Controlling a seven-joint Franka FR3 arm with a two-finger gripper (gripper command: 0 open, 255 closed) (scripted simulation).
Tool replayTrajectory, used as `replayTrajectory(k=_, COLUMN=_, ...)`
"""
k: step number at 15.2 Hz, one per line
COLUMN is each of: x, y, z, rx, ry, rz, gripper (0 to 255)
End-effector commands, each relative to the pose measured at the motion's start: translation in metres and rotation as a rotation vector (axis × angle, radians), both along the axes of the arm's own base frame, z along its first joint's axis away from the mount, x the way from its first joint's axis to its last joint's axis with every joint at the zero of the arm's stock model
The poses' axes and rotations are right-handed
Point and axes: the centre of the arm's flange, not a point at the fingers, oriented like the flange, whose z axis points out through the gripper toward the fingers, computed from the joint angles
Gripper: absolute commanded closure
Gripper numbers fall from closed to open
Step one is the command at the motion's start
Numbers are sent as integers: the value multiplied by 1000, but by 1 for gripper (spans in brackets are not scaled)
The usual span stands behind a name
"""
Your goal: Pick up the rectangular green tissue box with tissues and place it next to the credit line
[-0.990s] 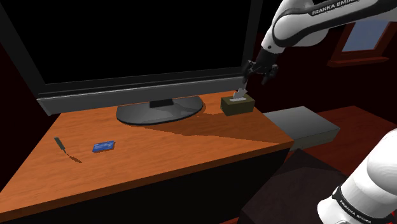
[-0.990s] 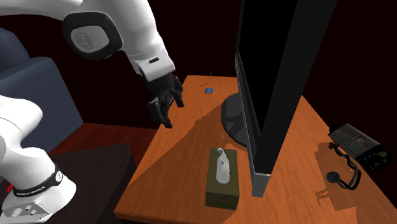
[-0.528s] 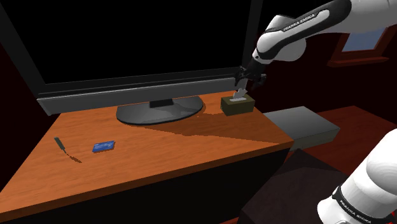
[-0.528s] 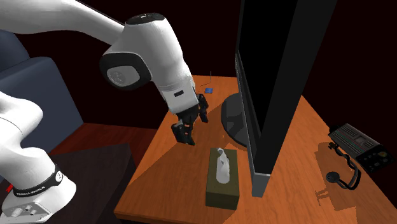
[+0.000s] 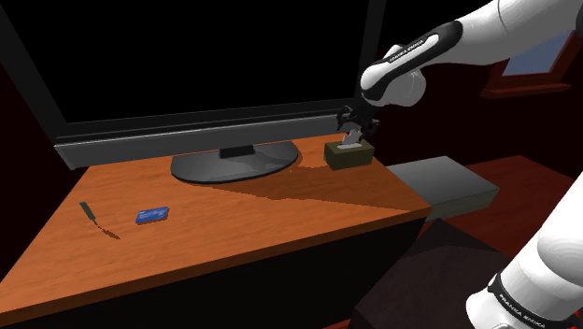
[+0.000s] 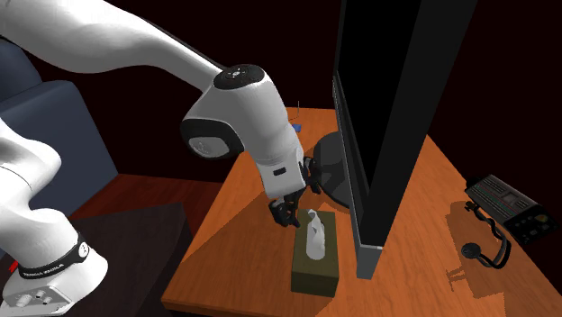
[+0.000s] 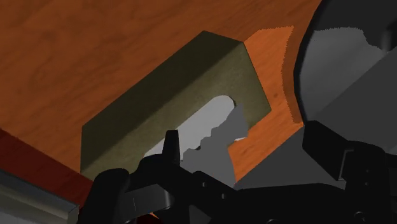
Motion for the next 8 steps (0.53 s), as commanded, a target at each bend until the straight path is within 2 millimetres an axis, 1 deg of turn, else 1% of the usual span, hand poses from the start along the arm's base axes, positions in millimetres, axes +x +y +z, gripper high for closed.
replayTrajectory(k=1, x=5, y=0, z=-11, rx=1, ry=-1, rz=-3, gripper=0)
replayTrajectory(k=5, x=12, y=1, z=-28, rx=1, ry=-1, rz=-3, gripper=0)
replayTrajectory(k=8, x=12, y=1, z=-28, rx=1, ry=-1, rz=-3, gripper=0)
